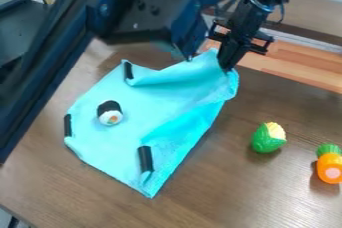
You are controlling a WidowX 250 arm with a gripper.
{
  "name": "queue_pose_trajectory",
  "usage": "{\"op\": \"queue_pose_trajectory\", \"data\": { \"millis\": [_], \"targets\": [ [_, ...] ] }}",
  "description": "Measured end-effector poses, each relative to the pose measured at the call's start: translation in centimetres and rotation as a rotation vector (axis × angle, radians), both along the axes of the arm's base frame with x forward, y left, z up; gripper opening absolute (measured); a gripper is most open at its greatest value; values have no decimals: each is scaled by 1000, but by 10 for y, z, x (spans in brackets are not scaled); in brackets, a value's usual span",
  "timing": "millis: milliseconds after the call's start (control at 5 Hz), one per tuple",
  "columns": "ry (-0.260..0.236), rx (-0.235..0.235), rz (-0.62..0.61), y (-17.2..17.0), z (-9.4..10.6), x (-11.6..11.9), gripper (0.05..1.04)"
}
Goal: Unfold the cloth from bottom left to top right
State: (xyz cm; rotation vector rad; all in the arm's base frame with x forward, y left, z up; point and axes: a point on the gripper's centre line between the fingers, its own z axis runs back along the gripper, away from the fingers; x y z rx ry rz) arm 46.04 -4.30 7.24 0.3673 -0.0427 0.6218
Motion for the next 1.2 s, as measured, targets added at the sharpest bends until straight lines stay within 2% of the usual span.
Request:
{"op": "queue_pose_trajectory", "data": {
  "millis": [200,400,600,800,1000,1200],
  "targets": [
    [31,35,-21,-3,-8,2,215],
    [22,42,-37,-3,-9,4,441],
    [24,22,-65,-7,-11,5,772],
    [32,-14,-118,-13,-21,5,991],
    [-19,-28,-168,-13,5,3,1001],
    [-36,-43,-237,0,39,-16,1001]
  ]
}}
